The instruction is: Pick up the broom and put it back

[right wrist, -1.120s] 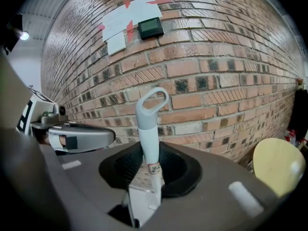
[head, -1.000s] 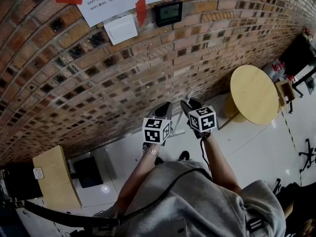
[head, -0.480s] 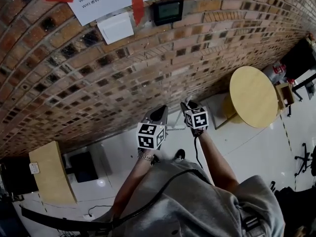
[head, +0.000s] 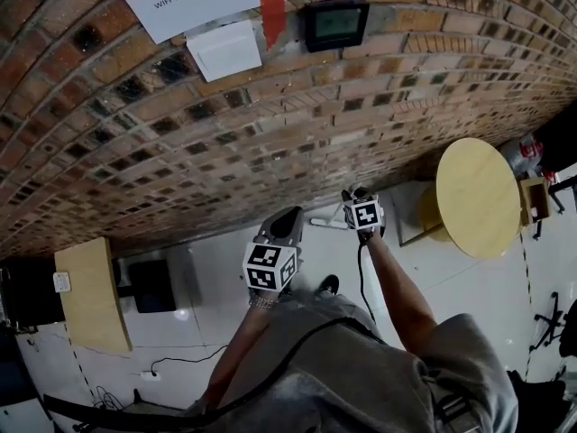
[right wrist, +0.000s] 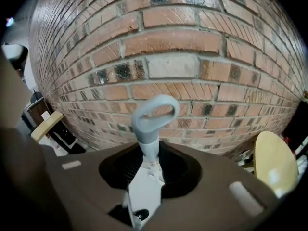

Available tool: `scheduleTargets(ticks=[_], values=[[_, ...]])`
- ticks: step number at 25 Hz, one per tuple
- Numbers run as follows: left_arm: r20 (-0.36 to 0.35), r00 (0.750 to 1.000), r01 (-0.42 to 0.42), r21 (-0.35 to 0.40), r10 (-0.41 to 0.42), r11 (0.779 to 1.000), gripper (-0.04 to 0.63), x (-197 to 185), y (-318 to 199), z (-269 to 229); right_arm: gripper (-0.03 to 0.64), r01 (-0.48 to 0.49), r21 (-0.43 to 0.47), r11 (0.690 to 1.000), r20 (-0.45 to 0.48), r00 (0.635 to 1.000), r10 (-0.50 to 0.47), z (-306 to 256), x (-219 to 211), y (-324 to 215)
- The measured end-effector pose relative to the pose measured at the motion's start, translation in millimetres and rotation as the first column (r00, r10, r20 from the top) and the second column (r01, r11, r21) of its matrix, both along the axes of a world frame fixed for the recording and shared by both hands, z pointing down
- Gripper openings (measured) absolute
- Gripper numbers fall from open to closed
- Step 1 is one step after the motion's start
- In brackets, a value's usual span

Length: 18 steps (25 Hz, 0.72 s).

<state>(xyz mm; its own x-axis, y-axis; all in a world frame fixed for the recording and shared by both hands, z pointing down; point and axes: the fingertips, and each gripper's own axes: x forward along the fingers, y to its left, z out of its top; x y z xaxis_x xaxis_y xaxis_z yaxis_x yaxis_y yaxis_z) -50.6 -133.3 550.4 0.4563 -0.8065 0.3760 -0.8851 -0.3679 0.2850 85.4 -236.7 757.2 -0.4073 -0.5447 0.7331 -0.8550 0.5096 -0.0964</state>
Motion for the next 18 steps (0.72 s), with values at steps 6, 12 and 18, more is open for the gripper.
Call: scheduleTargets(ticks=[6, 12, 18], values=[[0.007, 0.998, 0.068, -0.003, -0.068, 0.998, 0.005, -11.7, -4.4, 4.6, 0.098, 0.011, -0.037, 0.999, -0.056, 0.998, -0.013, 41.7, 12.8, -12.7], [0.012, 0.995, 0.097, -0.013, -0.097, 0.995, 0.005, -11.5, -10.2, 9.6, 0.098, 0.026, -0.007, 1.0, -0.027, 0.999, -0.026, 47.8, 12.0, -40.0], [0.012, 0.996, 0.093, -0.028, -0.093, 0.995, 0.005, -7.4, -16.8, 14.0, 0.098, -0.001, 0.024, 1.0, -0.01, 1.0, 0.001, 50.5, 13.5, -88.4]])
